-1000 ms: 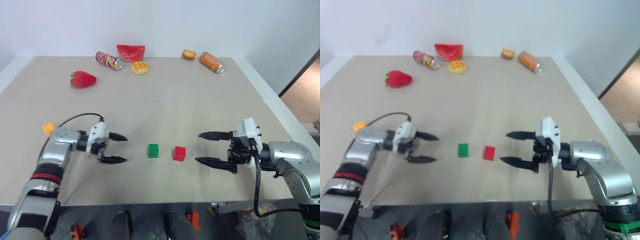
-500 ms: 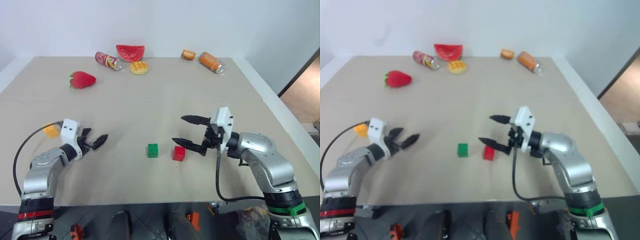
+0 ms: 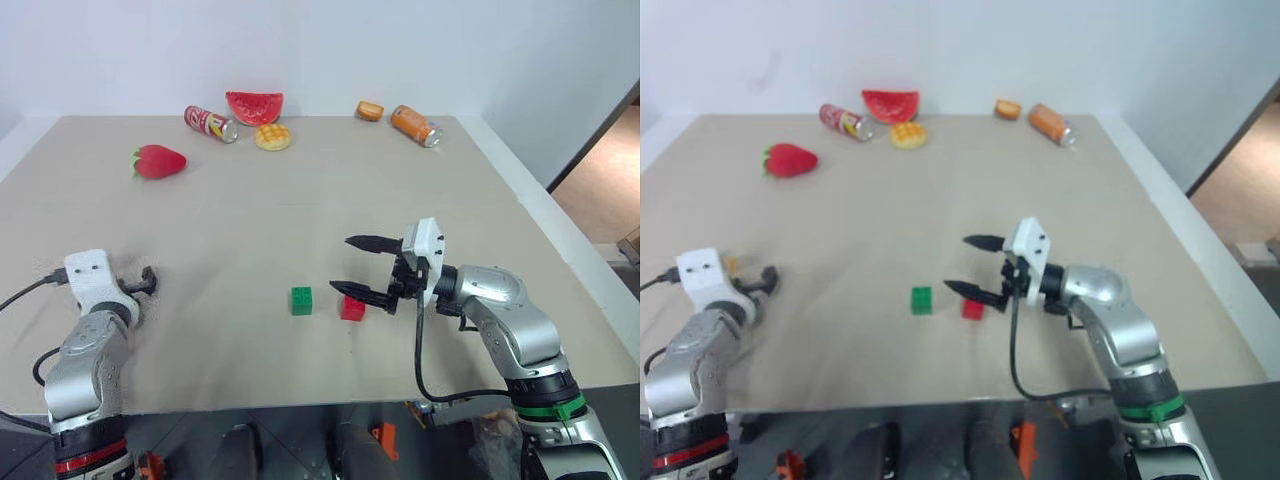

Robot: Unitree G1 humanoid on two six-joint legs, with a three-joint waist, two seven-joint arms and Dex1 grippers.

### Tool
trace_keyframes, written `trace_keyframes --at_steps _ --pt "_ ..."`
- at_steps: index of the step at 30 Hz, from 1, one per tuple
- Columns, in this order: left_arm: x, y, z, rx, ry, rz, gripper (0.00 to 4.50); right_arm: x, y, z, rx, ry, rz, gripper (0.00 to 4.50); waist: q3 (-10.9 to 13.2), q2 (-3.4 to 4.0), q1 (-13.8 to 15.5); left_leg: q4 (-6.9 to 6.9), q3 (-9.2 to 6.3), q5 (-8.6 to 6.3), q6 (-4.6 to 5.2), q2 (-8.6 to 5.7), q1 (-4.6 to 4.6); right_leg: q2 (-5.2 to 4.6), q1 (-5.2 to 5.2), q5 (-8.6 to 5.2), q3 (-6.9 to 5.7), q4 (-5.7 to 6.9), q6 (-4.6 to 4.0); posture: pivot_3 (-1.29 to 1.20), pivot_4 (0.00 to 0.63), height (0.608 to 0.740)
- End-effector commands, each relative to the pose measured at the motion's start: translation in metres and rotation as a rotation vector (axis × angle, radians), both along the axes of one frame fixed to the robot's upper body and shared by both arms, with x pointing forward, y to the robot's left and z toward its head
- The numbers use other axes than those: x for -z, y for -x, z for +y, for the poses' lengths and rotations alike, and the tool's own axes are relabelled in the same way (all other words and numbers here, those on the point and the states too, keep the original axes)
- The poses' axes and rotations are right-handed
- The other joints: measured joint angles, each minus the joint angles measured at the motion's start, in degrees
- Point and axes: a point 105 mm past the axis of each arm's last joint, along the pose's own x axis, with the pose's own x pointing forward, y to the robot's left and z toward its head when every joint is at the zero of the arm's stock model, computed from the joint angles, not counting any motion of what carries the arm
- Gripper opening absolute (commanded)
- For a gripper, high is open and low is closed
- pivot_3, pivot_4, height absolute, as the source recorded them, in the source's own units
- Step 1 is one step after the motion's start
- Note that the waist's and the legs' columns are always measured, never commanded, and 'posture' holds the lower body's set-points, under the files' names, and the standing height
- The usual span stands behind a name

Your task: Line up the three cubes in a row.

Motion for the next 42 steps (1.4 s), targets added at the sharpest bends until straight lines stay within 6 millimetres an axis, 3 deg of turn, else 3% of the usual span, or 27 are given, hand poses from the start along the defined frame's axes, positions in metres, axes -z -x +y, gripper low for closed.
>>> trace_keyframes --at_steps 1,9,20,23,30,32,37,42 --pt "-0.021 0.002 0.007 -0.061 -0.053 -0.067 4.46 -0.009 0.001 0.004 -0.022 -0.004 -0.049 4.32 0.0 -0.01 0.0 0.0 0.0 0.0 0.0 0.0 0.0 0.0 0.0 0.0 0.0 0.0 0.0 0.0 0.15 0.74" --pt "-0.021 -0.005 0.027 -0.161 -0.075 -0.036 4.46 -0.011 -0.001 0.002 -0.006 -0.009 -0.058 4.32 0.0 -0.01 0.0 0.0 0.0 -0.01 -0.02 -0.01 -0.01 0.0 -0.02 0.0 0.0 0.0 -0.01 0.0 0.15 0.74" --pt "-0.031 -0.029 0.031 -0.161 -0.077 -0.075 4.46 -0.01 0.0 -0.002 0.017 -0.009 -0.058 4.32 0.0 -0.04 0.0 0.0 0.01 -0.02 -0.04 -0.02 -0.08 -0.01 -0.07 -0.01 0.0 -0.01 -0.01 0.0 0.15 0.74" --pt "-0.03 -0.03 0.026 -0.144 -0.077 -0.085 3.72 -0.008 -0.001 -0.005 0.034 -0.006 -0.055 4.32 0.0 -0.05 0.0 -0.02 0.01 -0.03 -0.05 -0.02 -0.09 -0.01 -0.08 -0.03 0.0 -0.01 -0.01 0.0 0.15 0.74" --pt "-0.022 -0.029 0.019 -0.132 -0.075 -0.068 1.31 -0.009 -0.004 -0.009 0.052 -0.004 -0.054 4.32 0.0 -0.06 0.0 -0.04 0.01 -0.03 -0.06 -0.02 -0.11 -0.01 -0.09 -0.04 -0.01 -0.01 -0.01 0.0 0.15 0.74" --pt "-0.023 -0.031 0.016 -0.112 -0.087 -0.075 1.3 -0.008 -0.004 -0.01 0.05 -0.001 -0.05 4.32 0.0 -0.06 0.0 -0.03 0.0 -0.03 -0.06 -0.02 -0.1 -0.01 -0.09 -0.03 -0.01 -0.01 0.0 0.0 0.15 0.74" --pt "-0.041 -0.051 -0.002 0.052 -0.163 -0.163 1.3 -0.01 0.004 -0.012 0.014 0.003 -0.021 4.32 0.0 -0.08 0.1 -0.03 0.01 -0.03 -0.06 -0.04 -0.11 -0.02 -0.09 -0.04 -0.01 -0.01 -0.01 0.0 0.15 0.74" --pt "-0.063 -0.068 -0.071 0.57 -0.26 -0.336 1.3 -0.022 0.035 -0.016 -0.12 -0.039 0.048 4.32 0.0 -0.09 0.6 -0.06 0.01 -0.05 -0.09 -0.05 -0.19 -0.06 -0.14 -0.1 -0.01 -0.04 -0.05 0.0 0.15 0.74"
